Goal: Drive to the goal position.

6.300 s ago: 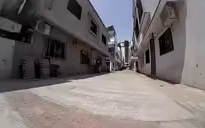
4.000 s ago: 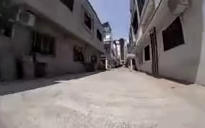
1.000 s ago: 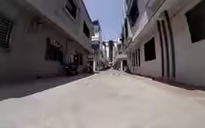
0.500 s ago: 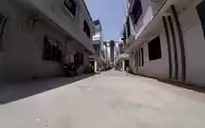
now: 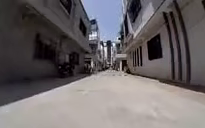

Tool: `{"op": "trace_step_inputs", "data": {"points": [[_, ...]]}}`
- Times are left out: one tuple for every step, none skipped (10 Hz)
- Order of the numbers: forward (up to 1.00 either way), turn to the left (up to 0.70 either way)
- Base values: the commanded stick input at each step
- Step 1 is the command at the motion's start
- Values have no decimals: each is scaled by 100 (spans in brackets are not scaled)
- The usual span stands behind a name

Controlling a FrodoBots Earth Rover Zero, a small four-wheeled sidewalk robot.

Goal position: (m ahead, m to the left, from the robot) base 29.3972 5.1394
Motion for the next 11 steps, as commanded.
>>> {"op": "trace_step_inputs", "data": {"points": [[85, -34], [85, -28], [85, 0], [85, 0], [85, 0], [85, 0], [85, 0], [85, 0], [85, 0], [85, 0], [85, 0]]}}
